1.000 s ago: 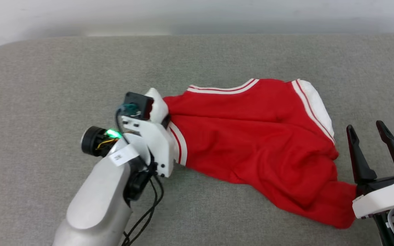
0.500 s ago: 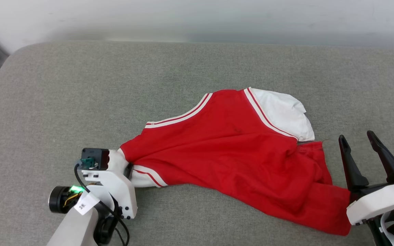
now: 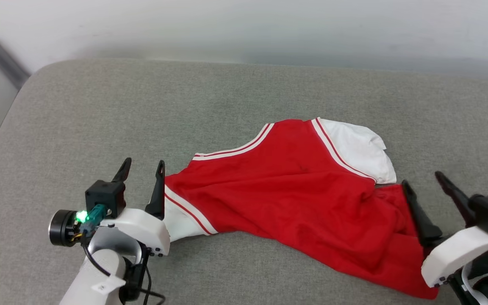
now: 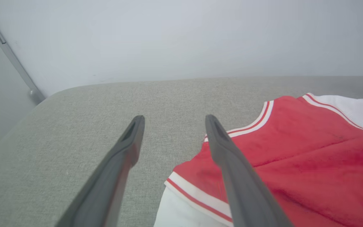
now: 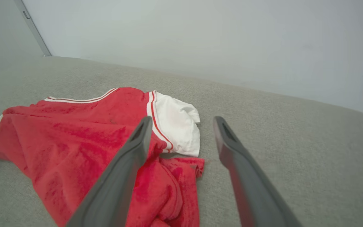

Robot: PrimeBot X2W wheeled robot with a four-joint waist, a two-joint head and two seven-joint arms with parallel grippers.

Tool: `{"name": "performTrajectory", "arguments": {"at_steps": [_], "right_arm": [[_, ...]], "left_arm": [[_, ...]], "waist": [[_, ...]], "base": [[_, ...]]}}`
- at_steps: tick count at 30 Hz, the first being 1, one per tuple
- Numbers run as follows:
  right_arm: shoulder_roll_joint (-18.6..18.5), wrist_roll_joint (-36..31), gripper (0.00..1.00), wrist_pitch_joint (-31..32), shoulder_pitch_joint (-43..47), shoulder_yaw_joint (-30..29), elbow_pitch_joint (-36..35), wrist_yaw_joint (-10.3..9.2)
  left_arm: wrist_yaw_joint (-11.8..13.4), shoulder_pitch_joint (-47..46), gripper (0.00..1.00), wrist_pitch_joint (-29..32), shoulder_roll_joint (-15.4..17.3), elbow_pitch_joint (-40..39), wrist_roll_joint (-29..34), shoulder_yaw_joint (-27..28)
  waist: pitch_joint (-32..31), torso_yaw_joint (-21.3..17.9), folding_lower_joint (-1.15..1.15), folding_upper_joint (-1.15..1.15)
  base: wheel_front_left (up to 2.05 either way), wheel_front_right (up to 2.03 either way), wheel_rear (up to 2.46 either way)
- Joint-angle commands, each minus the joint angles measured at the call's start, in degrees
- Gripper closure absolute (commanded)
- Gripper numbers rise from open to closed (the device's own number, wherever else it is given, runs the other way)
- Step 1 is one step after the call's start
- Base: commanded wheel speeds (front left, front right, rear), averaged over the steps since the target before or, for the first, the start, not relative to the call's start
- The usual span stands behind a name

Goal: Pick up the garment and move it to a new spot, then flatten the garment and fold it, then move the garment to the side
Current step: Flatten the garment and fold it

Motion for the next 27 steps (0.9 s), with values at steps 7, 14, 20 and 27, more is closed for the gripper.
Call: {"name": "performTrajectory", "arguments": {"at_steps": [7,14,20,27], "right_arm": [[-11.0,4.2,0.00,16.1,-7.6,12.9,-0.6,-0.03],[-21.6,14.3,0.00,33.1,-22.1,28.8,3.8,-0.03],[-25.2,21.1,0.00,41.9,-32.9,38.2,10.3,-0.03],[-26.1,23.9,0.00,43.6,-39.0,46.6,19.4,-0.03]], "left_arm": [[-1.1,2.5,0.00,-1.6,-0.3,-5.5,-0.2,-1.5],[-2.1,1.5,0.00,-1.2,-1.6,-7.7,-0.4,-3.4],[-2.8,0.9,0.00,-1.1,-2.9,-8.3,-0.8,-5.0],[-3.1,0.4,0.00,-1.2,-4.0,-8.3,-0.9,-6.6]], "waist": [[1.4,2.2,0.00,0.00],[3.3,5.6,0.00,0.00],[4.9,8.8,0.00,0.00],[6.4,11.3,0.00,0.00]], "base": [[0.00,0.00,0.00],[0.00,0.00,0.00],[0.00,0.00,0.00],[0.00,0.00,0.00]]}}
